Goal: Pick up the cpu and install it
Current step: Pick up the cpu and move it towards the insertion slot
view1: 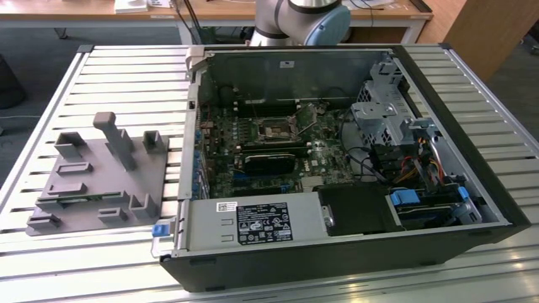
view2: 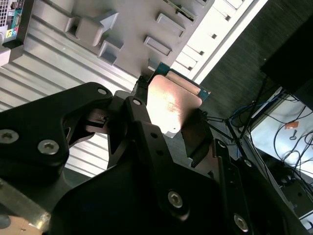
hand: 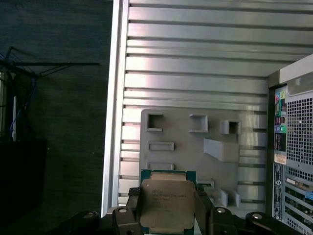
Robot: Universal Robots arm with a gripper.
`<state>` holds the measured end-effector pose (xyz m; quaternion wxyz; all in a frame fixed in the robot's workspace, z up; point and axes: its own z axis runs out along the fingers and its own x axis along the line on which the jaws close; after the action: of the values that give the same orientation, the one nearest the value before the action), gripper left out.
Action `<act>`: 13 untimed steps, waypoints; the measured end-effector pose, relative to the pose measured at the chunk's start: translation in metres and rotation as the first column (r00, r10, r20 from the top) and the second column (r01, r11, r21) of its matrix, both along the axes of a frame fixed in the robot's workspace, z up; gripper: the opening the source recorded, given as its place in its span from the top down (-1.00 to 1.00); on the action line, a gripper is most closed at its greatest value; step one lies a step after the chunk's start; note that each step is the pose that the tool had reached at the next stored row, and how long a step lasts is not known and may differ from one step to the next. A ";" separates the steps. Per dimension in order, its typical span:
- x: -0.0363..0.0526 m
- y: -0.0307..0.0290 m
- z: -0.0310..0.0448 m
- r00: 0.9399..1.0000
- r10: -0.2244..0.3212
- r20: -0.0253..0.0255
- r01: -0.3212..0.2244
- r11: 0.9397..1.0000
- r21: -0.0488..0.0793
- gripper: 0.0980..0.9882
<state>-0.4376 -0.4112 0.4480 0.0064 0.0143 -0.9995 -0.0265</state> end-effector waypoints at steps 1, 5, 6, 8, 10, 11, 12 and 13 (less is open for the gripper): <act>0.0009 0.0000 0.0000 1.000 0.000 0.000 0.000 1.000 0.000 0.03; 0.0044 0.0000 -0.0003 1.000 -0.001 0.000 0.001 1.000 0.000 0.03; 0.0051 0.0000 -0.0003 1.000 -0.001 0.000 0.001 1.000 0.000 0.03; 0.0073 0.0000 -0.0005 1.000 -0.001 0.000 0.001 1.000 0.000 0.03; 0.0112 0.0000 -0.0007 1.000 -0.001 0.000 0.001 1.000 0.000 0.03; 0.0128 0.0000 -0.0007 1.000 -0.001 0.000 0.001 1.000 0.000 0.03; 0.0140 0.0000 -0.0007 1.000 -0.001 0.000 0.001 1.000 0.000 0.03; 0.0155 0.0000 -0.0007 1.000 -0.001 0.000 0.001 1.000 0.000 0.03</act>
<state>-0.4221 -0.4112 0.4473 0.0064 0.0139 -0.9995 -0.0266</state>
